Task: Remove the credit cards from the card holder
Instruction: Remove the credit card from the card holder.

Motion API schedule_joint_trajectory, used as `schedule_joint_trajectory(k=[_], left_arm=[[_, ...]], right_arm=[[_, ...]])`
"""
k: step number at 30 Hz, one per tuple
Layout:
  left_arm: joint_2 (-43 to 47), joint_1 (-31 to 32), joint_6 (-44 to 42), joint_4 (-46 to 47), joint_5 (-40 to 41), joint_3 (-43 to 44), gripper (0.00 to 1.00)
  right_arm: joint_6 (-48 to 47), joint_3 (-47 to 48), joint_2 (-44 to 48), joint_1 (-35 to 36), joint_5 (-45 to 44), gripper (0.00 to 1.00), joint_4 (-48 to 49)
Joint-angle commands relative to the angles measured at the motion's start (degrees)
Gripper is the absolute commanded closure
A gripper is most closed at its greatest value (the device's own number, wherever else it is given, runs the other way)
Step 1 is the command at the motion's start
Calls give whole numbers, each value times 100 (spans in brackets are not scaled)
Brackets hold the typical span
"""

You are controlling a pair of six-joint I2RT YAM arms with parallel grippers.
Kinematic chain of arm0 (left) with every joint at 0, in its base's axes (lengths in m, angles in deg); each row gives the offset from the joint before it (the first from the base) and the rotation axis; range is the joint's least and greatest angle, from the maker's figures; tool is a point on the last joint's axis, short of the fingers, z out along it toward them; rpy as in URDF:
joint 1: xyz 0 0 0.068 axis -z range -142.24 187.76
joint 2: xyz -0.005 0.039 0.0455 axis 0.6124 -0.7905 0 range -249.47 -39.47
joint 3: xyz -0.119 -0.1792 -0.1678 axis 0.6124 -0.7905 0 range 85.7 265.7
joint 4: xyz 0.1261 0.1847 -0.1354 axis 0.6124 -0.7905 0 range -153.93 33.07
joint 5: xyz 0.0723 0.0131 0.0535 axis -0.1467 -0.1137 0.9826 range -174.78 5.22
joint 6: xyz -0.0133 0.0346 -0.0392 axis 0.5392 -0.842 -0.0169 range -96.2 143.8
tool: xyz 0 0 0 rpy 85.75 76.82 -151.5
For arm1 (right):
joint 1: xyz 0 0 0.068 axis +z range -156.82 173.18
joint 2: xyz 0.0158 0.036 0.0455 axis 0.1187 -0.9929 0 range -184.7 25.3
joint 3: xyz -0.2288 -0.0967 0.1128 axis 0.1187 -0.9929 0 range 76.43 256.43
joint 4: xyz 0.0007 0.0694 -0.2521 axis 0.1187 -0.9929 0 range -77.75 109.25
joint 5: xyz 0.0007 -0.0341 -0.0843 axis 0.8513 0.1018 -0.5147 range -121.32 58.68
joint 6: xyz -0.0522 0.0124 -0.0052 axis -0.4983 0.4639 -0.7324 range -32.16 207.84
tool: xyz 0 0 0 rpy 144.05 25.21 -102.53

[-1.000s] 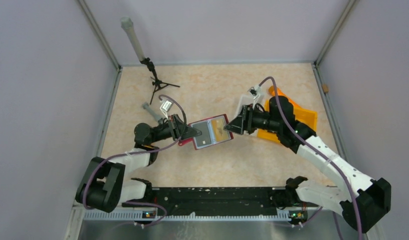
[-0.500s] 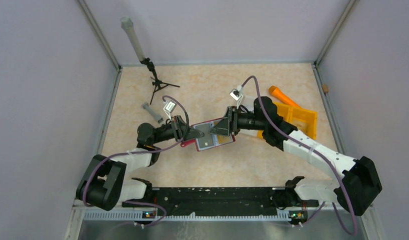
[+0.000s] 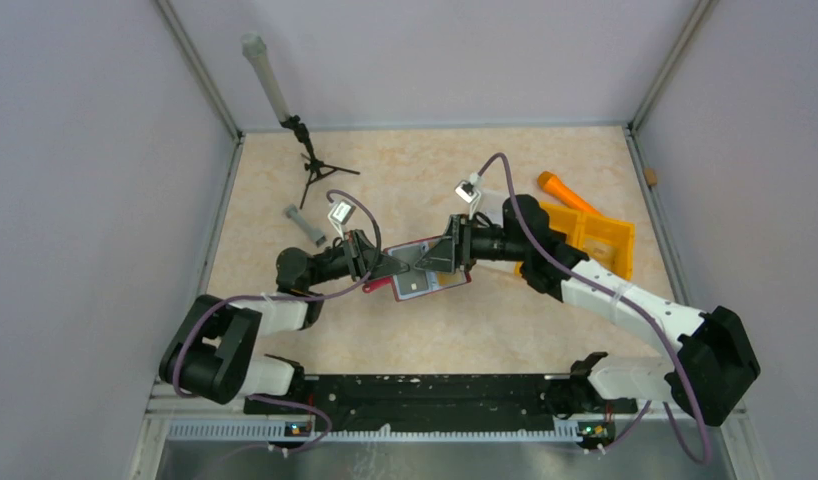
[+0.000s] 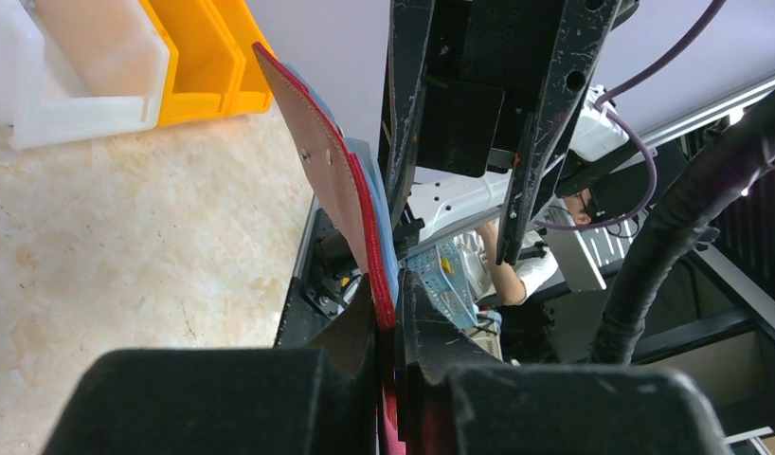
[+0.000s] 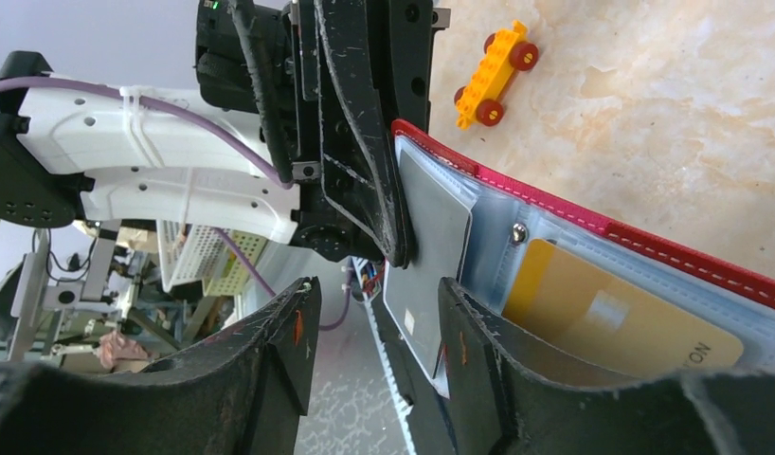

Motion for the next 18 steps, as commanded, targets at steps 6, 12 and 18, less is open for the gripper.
schedule_joint_trajectory(k=[6, 12, 18], left_arm=[[-158, 22, 437, 1202, 24, 132, 100], [-163, 30, 459, 1250, 19, 130, 100], [-241, 55, 367, 1212, 43, 147, 100]], right_arm=[[-429, 35, 275, 59, -468, 48, -443], [-278, -63, 169, 66, -276, 48, -159], [276, -250, 66, 67, 243, 55, 671]])
